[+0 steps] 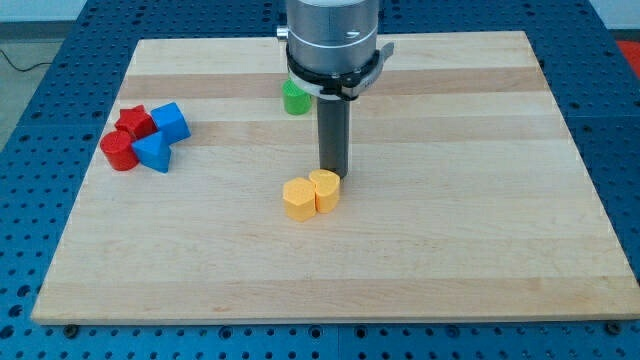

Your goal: Slightly move the red blocks a little bit down

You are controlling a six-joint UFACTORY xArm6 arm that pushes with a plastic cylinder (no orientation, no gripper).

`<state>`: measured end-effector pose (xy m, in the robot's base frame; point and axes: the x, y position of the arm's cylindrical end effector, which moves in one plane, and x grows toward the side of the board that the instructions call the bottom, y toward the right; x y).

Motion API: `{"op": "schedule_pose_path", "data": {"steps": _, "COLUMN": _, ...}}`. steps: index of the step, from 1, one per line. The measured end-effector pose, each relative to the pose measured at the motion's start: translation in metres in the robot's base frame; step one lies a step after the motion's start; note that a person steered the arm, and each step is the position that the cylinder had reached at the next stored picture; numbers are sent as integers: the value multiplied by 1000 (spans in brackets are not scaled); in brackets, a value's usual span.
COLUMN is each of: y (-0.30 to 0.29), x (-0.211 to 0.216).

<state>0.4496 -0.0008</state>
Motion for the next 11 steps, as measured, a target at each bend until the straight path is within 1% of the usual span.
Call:
{"op": "schedule_pose_path", "data": {"steps": 1, "y": -23, "x": -32}}
{"op": "schedule_pose_path", "data": {"steps": 2, "y": -73, "x": -39}}
{"op": "schedule_pose_path", "data": {"steps": 3, "y": -112, "x": -70}}
{"op": "schedule_pose_path", "data": {"steps": 5, "y": -177, "x": -155}}
{"op": "schedule_pose_path", "data": {"steps": 6, "y": -228, "x": -150}}
{"op": "schedule_pose_path", "data": {"steps": 7, "y": -238, "x": -124}}
{"op": "schedule_pose_path", "data": {"steps": 9, "y": -242, "x": -91}}
{"op": "schedule_pose_path", "data": {"steps": 11, "y": -264, "x": -58}}
